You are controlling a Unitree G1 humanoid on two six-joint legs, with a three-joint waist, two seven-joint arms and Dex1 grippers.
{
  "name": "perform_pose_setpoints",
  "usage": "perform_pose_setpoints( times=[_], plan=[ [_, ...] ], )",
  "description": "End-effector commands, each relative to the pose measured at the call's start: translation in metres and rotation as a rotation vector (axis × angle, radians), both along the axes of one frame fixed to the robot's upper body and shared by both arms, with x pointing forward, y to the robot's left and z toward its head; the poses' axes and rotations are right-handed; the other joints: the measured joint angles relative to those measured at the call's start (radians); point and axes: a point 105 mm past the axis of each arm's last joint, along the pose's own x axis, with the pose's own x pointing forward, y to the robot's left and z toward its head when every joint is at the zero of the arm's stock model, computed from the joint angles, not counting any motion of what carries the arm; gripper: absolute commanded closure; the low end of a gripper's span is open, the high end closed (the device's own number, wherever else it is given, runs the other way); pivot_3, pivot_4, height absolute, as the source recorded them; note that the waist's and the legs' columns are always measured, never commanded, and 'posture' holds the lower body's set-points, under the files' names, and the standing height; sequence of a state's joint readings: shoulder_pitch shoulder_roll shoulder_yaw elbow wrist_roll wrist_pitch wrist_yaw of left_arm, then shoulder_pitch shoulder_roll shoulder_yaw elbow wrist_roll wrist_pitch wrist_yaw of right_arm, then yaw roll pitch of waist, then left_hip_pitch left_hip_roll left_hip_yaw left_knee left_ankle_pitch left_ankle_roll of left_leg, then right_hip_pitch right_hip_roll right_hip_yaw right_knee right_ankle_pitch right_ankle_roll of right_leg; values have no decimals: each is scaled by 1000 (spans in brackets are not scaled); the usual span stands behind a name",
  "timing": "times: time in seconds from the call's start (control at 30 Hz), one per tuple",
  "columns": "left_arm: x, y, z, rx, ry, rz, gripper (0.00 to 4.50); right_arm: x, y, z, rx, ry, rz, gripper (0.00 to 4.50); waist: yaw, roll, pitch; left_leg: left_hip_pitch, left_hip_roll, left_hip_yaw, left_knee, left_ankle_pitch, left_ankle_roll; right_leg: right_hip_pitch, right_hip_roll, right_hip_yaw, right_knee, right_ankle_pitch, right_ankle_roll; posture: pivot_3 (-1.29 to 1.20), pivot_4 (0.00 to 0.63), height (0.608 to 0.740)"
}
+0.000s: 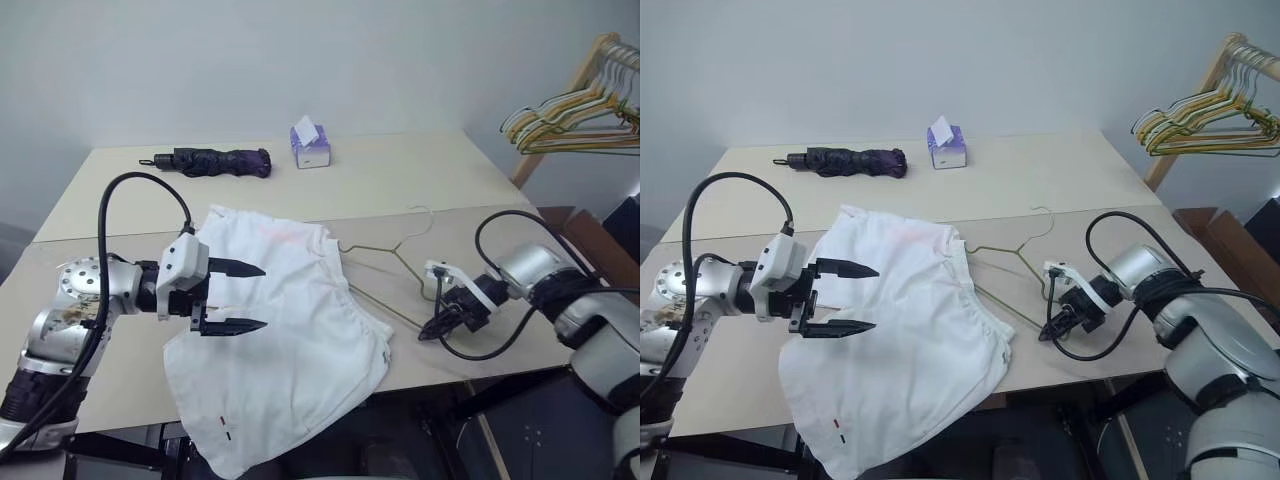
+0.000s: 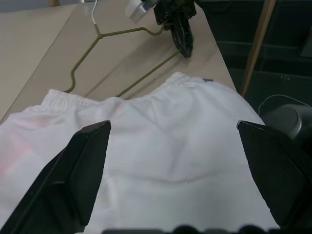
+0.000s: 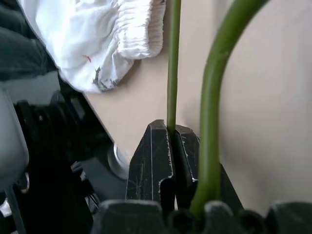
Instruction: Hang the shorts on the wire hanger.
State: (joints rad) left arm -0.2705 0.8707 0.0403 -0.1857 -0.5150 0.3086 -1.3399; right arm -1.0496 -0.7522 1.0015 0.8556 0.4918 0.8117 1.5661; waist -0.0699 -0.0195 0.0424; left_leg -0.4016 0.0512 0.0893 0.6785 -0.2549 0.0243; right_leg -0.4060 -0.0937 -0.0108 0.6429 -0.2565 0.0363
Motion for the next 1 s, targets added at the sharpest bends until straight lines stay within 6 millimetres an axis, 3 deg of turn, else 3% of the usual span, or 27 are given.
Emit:
perform_pose_setpoints(
  times=[0.03,0.13,0.4,0.63,0.87,1.0],
  plan=[
    [-1,-1,11,-15,-46,9,19,4,0,5,1,0,21,4500,4,0,0,-1,0,0,0,0,0,0,0,0,1,0,0,-35,55,740],
    [-3,0,11,-14,-48,14,19,1,2,0,-6,4,61,4500,11,0,0,-2,-1,-1,1,0,0,0,-1,-1,1,0,0,-27,46,740],
    [1,3,14,-10,-62,24,19,13,10,14,75,-58,42,4500,22,0,0,-1,-1,0,1,0,0,0,-1,-2,3,0,0,-31,28,740],
    [8,2,20,-8,-82,18,19,-1,10,25,98,-92,192,4500,25,1,0,-3,-1,0,1,0,0,-2,-1,-2,3,0,0,-31,17,740],
    [7,1,18,-6,-79,12,19,22,17,11,15,-108,102,4500,10,0,0,-3,0,6,2,0,-1,-3,0,-1,3,0,0,-34,25,740],
    [11,1,22,-8,-87,12,19,33,22,25,93,-174,56,4500,9,0,0,-6,0,4,1,4,-7,-4,0,-2,4,0,0,-43,18,740]
  ],
)
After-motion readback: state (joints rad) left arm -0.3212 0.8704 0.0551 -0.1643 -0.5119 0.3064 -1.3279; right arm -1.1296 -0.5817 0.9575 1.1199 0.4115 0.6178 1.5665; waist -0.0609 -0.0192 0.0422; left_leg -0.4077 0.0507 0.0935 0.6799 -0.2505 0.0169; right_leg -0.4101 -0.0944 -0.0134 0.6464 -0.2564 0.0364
